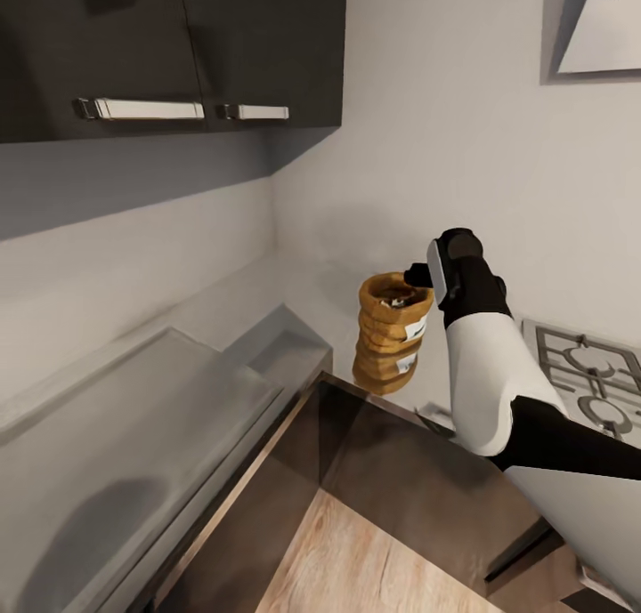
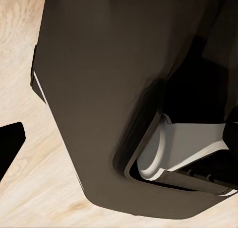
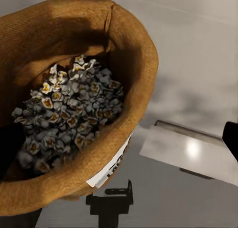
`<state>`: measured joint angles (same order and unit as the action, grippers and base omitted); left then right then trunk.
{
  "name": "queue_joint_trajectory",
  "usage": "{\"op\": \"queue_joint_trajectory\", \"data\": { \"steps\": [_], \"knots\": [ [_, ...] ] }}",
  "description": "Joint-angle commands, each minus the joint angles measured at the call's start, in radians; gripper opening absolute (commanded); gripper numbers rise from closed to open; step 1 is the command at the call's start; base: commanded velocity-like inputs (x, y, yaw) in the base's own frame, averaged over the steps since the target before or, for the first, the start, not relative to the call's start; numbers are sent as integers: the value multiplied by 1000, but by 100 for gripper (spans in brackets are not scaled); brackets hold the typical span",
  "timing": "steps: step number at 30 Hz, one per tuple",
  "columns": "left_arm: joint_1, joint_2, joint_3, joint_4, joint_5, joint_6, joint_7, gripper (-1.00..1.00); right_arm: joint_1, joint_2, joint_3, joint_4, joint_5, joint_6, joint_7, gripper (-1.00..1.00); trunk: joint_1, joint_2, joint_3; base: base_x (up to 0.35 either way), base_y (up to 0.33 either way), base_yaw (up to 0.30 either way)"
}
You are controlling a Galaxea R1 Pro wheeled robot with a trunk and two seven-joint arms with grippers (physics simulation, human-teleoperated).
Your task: In the kitchen, take the popcorn bag from the countertop, put it into the microwave, and heat it until the popcorn is cooked so the cooked popcorn ends up inside the bag.
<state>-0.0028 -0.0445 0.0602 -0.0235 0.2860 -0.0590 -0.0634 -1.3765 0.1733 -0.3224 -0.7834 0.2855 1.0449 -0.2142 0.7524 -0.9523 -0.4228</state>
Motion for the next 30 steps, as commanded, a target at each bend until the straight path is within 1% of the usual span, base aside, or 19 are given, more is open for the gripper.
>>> {"op": "queue_joint_trajectory", "data": {
  "steps": [1,8,11,21,30],
  "knots": [
    [0,0,6,0,4,-2,-4,100,-1,1,-4,9,1,2,-2,100,0,-1,-1,173,0,0],
    [0,0,6,0,4,-2,-4,100,-1,1,-5,95,1,2,-2,100,0,-1,-1,79,0,0],
    [0,0,6,0,4,-2,-4,100,-1,1,-6,111,0,2,-5,100,0,-1,-1,4,0,0],
    [0,0,6,0,3,-2,-5,100,-1,1,-17,114,0,2,-8,100,0,-1,-1,5,0,0],
    [0,0,5,0,2,-2,-6,100,-1,1,-21,116,1,2,-15,100,0,-1,-1,131,0,0]
  ]
}}
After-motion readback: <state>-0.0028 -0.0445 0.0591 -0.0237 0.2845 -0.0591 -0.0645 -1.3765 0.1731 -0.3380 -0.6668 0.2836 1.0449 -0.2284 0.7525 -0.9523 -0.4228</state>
